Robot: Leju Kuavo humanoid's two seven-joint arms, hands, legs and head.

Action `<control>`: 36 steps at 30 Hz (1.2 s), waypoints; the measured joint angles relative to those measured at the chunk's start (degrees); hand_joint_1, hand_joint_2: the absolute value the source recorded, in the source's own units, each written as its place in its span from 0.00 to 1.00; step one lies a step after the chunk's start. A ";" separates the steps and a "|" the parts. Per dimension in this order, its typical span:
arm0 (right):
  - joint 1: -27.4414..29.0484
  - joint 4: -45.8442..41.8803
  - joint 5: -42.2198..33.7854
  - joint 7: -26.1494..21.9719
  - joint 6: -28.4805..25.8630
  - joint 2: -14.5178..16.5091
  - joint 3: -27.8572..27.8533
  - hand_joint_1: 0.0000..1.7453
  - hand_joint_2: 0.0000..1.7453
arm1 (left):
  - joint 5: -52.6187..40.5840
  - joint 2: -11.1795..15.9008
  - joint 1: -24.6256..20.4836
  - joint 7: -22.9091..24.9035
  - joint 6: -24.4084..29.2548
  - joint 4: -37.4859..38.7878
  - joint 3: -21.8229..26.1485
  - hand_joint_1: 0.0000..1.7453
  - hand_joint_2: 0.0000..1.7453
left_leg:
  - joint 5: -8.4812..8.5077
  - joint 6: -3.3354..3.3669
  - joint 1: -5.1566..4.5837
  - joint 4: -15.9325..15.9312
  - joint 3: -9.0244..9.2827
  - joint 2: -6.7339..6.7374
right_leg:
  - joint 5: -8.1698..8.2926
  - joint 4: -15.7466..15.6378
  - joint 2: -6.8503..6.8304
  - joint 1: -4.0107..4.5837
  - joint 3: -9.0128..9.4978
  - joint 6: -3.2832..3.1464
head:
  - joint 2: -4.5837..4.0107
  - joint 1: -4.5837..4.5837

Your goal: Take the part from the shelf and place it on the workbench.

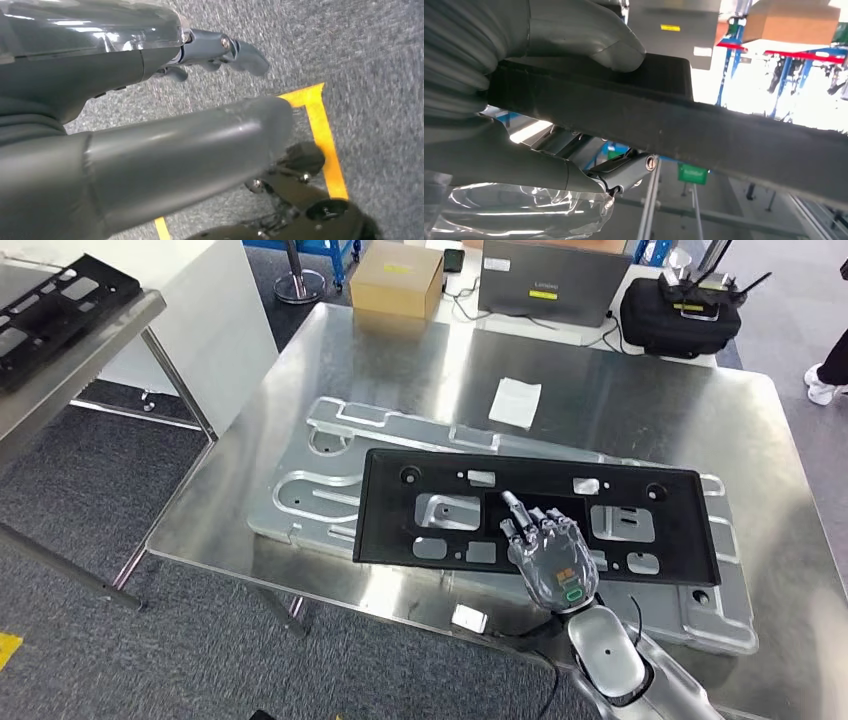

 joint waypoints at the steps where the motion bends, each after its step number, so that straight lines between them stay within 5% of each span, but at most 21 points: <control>1: 0.02 0.01 0.00 -0.14 -0.04 0.01 -0.32 1.00 1.00 | 0.01 -0.03 -0.08 -0.02 0.01 0.00 -0.01 0.00 0.00 | -0.14 0.34 0.11 -0.40 0.54 -0.01 | 0.51 1.75 -0.10 -0.04 -0.74 0.26 | 0.00 0.04; 3: 0.07 0.05 0.00 -0.37 -0.10 0.10 -0.79 1.00 1.00 | 0.02 -0.02 -0.25 -0.06 0.02 0.00 -0.01 0.00 0.00 | -0.71 0.93 0.21 -0.97 1.61 -0.02 | -0.27 7.28 -0.33 -0.18 -4.21 0.71 | 0.00 0.13; 5: 0.40 0.22 0.00 -0.73 -0.15 0.17 -1.01 1.00 1.00 | 0.03 0.01 -0.33 -0.07 0.02 0.00 -0.01 0.00 0.00 | -1.64 1.24 0.18 -1.14 2.55 -0.12 | -3.68 12.98 -0.45 -0.21 -8.79 1.05 | 0.00 0.17; 7: 0.95 0.54 0.00 -1.23 -0.15 0.22 -1.31 1.00 1.00 | 0.05 0.00 -0.30 -0.08 0.02 0.00 -0.01 0.00 0.00 | -2.73 1.25 0.14 -1.14 3.79 -0.34 | -5.24 14.04 -0.54 -0.22 -11.58 1.16 | 0.00 0.19; 8: 1.19 0.70 0.00 -1.46 -0.15 0.27 -1.52 1.00 1.00 | 0.05 -0.01 -0.29 -0.18 0.05 0.00 -0.01 0.00 0.00 | -3.30 1.21 0.12 -1.14 4.56 -0.44 | -3.68 12.04 -0.59 -0.21 -11.80 1.05 | 0.00 0.20; 10: 1.62 0.95 0.00 -1.73 -0.16 0.38 -2.13 1.00 1.00 | 0.03 -0.13 -0.31 -0.57 0.18 0.00 -0.02 0.00 0.00 | -4.42 1.03 0.05 -1.13 6.16 -0.56 | 2.81 5.15 -0.68 -0.06 -10.88 0.37 | -0.01 0.20; 12: 1.99 1.15 0.00 -1.68 -0.21 0.43 -2.72 1.00 1.00 | -0.01 -0.31 -0.40 -1.03 0.32 0.00 -0.08 0.00 0.00 | -5.26 0.49 -0.03 -1.18 6.92 -0.72 | 6.83 0.58 -0.81 0.34 -10.29 -0.45 | -0.01 0.21; 17: 3.08 1.43 0.00 -1.77 -0.37 0.88 -4.05 1.00 1.00 | -0.01 -0.53 -0.50 -1.61 0.38 0.00 -0.42 0.00 0.00 | -7.26 -1.00 -0.23 1.24 6.70 -0.53 | 7.53 -1.08 -0.79 -0.01 -8.89 -1.94 | 0.00 0.09; 20: 3.78 1.69 0.00 -2.22 -0.40 1.64 -4.73 1.00 1.00 | 0.02 -0.65 -0.72 -1.75 0.39 0.00 -0.54 0.00 0.00 | -11.70 -1.66 0.02 10.69 1.71 -0.24 | 7.16 -1.32 -0.84 -0.04 -8.27 -2.55 | 0.00 -0.27; 22: 4.62 1.98 0.00 -2.64 -0.45 2.13 -4.94 1.00 1.00 | 0.03 -0.67 -0.70 -1.76 0.39 0.00 -0.66 0.00 0.00 | -12.23 -2.11 0.17 14.45 -1.10 -0.14 | 6.80 -1.20 -0.76 0.02 -8.02 -2.62 | 0.00 -0.27; 25: 5.62 2.36 0.00 -3.44 -0.73 2.76 -5.48 0.25 0.25 | 0.04 -0.63 -0.61 -1.77 0.40 0.00 -0.84 0.00 0.75 | -5.84 -2.01 0.21 5.90 1.54 -0.07 | 6.03 -0.82 -0.60 -0.04 -7.32 -2.26 | 0.00 -0.27; 26: 5.77 2.45 0.00 -3.69 -0.95 2.98 -5.73 0.00 0.00 | 0.04 -0.62 -0.62 -1.76 0.40 0.01 -0.90 0.00 0.75 | -4.56 -1.80 0.09 2.39 2.70 -0.05 | 5.80 -0.65 -0.56 -0.01 -7.21 -2.05 | 0.00 -0.26; 29: 6.09 2.72 0.00 -4.24 -1.49 3.61 -6.36 0.00 0.00 | 0.02 -0.63 -0.73 -1.75 0.41 0.01 -1.14 0.00 0.00 | -3.78 -0.74 -0.27 -0.96 3.70 -0.04 | 5.46 -0.39 -0.56 0.13 -7.40 -1.19 | 0.00 -0.25; 32: 6.36 2.87 0.00 -4.89 -1.61 4.03 -7.05 0.00 0.00 | 0.17 -0.79 -0.74 -1.75 0.44 0.00 -1.23 0.00 0.00 | -2.81 0.41 0.09 -1.52 4.08 0.06 | 4.12 0.95 -0.63 0.10 -7.88 -0.24 | 0.00 -0.15; 36: 6.72 3.26 0.01 -5.20 -1.70 4.30 -7.90 0.00 0.00 | 0.59 -0.87 -0.81 -1.75 0.60 0.00 -1.23 0.00 0.00 | -2.74 1.02 0.18 -1.80 4.18 0.12 | -1.77 13.44 -0.71 -0.39 -14.01 0.58 | 0.00 0.05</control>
